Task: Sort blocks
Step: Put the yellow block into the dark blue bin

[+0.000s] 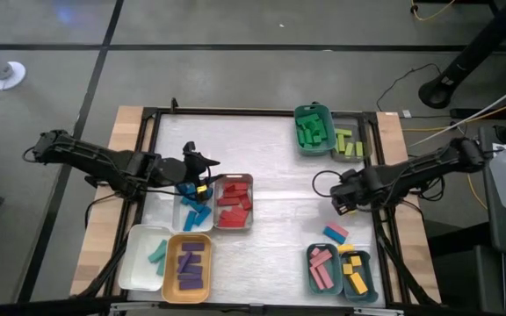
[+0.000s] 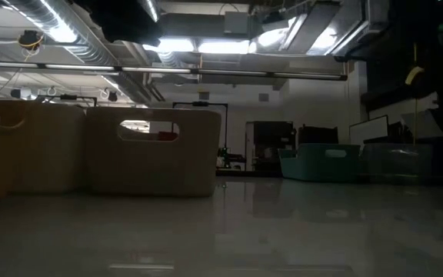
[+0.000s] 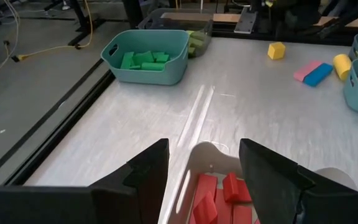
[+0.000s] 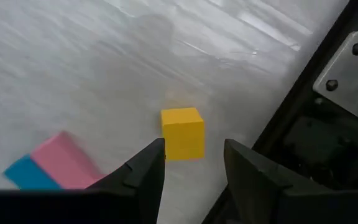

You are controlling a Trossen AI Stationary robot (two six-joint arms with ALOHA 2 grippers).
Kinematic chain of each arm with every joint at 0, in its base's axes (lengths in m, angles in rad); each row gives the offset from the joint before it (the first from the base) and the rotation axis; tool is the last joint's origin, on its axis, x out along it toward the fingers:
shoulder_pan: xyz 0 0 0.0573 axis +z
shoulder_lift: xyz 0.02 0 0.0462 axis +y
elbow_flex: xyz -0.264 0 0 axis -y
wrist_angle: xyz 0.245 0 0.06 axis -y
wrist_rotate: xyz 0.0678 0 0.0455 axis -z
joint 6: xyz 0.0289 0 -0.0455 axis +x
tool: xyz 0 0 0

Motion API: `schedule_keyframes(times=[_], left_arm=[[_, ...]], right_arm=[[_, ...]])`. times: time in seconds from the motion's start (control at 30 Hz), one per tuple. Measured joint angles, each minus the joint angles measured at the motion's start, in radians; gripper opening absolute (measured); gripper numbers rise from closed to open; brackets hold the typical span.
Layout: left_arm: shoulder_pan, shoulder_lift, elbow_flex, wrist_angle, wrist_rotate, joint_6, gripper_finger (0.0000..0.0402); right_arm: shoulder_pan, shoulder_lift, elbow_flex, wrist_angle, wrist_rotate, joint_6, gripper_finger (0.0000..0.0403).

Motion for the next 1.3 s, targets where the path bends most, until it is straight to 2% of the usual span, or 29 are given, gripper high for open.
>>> schedule_keyframes(times=[0.4, 0.7, 1.0, 1.3], left_arm=[[0.0, 0.0, 0.0, -0.022, 0.0, 0.0, 0.0184], [0.0, 0.0, 0.0, -0.038, 0.0, -0.006, 0.0184], [0.0, 0.0, 0.0, -0.052, 0.0, -0.012, 0.0184], [0.0, 0.001, -0.001, -0.053, 0.0, -0.032, 0.0184]], right_arm=[[0.0, 0.188, 0.0, 0.003, -0.061, -0.056, 0.0165], [0.0, 0.193, -0.005, 0.087, -0.073, -0.083, 0.0165], [0.0, 0.193, -0.1, 0.194, -0.088, -0.073, 0.0165], [0.001, 0.194, -0.134, 0.298, -0.141, -0.083, 0.0163]])
